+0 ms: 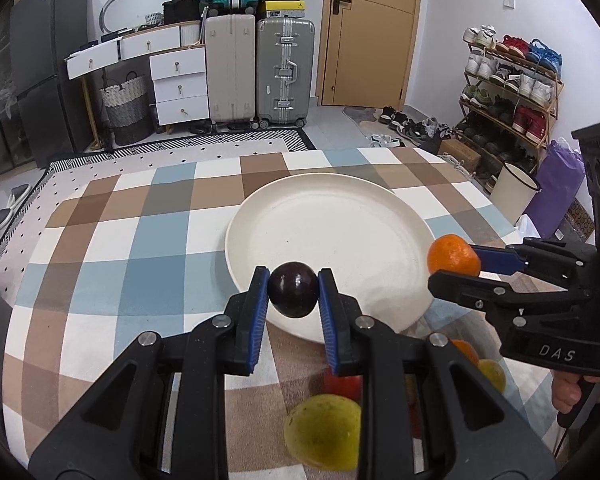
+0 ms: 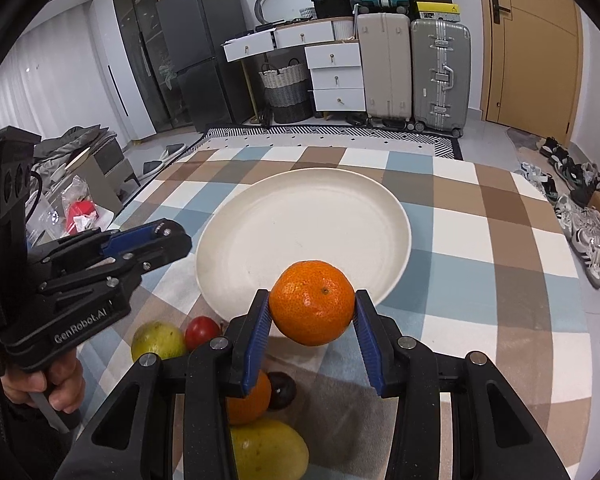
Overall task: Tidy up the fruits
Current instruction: 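Carry the plum and orange onto the cream plate and open both tools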
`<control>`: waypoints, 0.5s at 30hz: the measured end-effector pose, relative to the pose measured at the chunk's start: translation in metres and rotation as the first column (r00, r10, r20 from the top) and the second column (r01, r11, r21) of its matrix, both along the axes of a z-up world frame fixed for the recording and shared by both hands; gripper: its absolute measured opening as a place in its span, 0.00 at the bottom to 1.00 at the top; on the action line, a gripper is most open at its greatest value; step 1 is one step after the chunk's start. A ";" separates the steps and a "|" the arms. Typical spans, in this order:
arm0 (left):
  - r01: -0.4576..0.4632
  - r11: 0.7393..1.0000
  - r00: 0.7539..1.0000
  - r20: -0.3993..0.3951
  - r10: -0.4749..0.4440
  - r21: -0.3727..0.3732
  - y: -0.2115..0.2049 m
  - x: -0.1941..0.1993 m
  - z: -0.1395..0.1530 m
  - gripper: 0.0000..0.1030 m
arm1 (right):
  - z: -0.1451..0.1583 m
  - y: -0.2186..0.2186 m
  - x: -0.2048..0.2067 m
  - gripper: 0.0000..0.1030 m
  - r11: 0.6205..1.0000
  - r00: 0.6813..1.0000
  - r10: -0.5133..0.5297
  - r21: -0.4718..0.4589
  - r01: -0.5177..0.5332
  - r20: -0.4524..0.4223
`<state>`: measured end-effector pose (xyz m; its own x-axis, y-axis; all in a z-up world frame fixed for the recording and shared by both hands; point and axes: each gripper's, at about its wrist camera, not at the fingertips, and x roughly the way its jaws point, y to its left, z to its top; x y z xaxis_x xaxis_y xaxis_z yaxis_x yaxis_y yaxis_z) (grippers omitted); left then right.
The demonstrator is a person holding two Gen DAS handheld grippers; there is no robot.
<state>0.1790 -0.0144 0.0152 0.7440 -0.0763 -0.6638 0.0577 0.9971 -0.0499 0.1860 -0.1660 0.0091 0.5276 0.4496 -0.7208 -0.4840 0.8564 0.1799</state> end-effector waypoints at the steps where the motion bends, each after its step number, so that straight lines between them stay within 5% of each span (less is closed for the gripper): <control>1: 0.000 1.000 1.000 -0.006 0.000 0.001 0.000 0.004 -0.002 0.21 | -0.002 0.001 0.004 0.41 1.000 1.000 -0.002 0.000 0.002 -0.004; 15: -0.017 1.000 0.998 -0.054 0.017 0.010 0.002 0.046 -0.026 0.21 | -0.021 0.013 0.040 0.41 1.000 0.999 -0.027 -0.006 0.026 -0.036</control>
